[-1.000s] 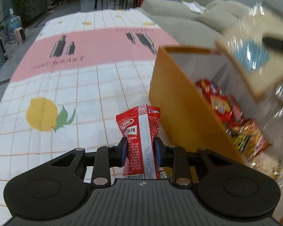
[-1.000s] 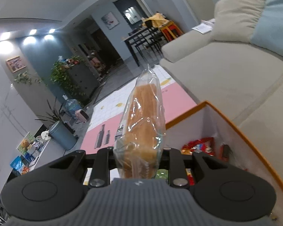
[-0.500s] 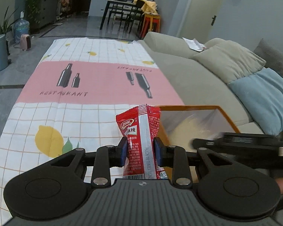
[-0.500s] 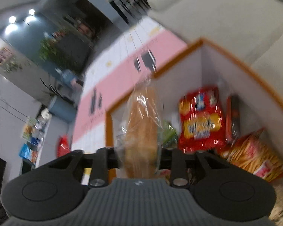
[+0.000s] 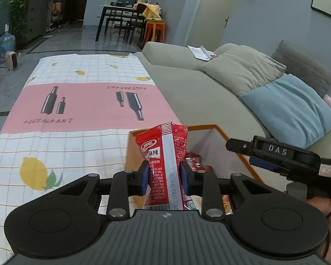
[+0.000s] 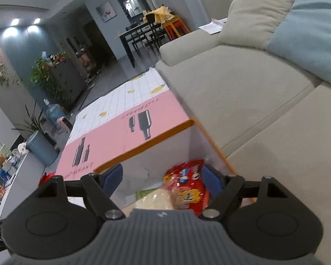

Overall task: Organize snacks
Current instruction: 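Carry the red sausage packet over the box and open the left gripper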

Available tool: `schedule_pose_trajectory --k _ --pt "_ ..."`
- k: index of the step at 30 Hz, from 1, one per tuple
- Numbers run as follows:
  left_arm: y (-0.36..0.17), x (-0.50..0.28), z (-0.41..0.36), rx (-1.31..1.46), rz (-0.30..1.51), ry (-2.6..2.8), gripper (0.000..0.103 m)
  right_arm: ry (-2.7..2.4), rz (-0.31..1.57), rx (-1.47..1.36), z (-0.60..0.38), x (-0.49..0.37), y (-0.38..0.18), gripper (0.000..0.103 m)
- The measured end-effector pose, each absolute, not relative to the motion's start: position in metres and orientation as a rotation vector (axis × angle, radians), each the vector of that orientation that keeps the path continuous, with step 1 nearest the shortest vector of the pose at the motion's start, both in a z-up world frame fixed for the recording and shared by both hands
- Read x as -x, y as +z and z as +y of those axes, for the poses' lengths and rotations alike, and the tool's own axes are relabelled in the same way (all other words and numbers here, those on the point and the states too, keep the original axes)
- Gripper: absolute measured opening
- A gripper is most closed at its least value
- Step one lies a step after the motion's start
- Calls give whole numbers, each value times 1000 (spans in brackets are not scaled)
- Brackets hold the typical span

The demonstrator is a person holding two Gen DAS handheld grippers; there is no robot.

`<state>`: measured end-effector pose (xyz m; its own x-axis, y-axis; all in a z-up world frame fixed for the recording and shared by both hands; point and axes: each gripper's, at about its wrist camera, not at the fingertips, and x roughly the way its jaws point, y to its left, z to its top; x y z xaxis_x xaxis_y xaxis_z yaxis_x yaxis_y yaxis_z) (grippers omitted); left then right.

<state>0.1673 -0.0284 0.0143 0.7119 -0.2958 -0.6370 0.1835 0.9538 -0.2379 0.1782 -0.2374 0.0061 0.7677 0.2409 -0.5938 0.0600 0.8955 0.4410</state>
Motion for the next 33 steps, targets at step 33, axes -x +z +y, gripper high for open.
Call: schedule_pose_trajectory --k 33 --pt "-59 -254 -139 376 944 -303 54 99 590 -604 -300 -180 4 77"
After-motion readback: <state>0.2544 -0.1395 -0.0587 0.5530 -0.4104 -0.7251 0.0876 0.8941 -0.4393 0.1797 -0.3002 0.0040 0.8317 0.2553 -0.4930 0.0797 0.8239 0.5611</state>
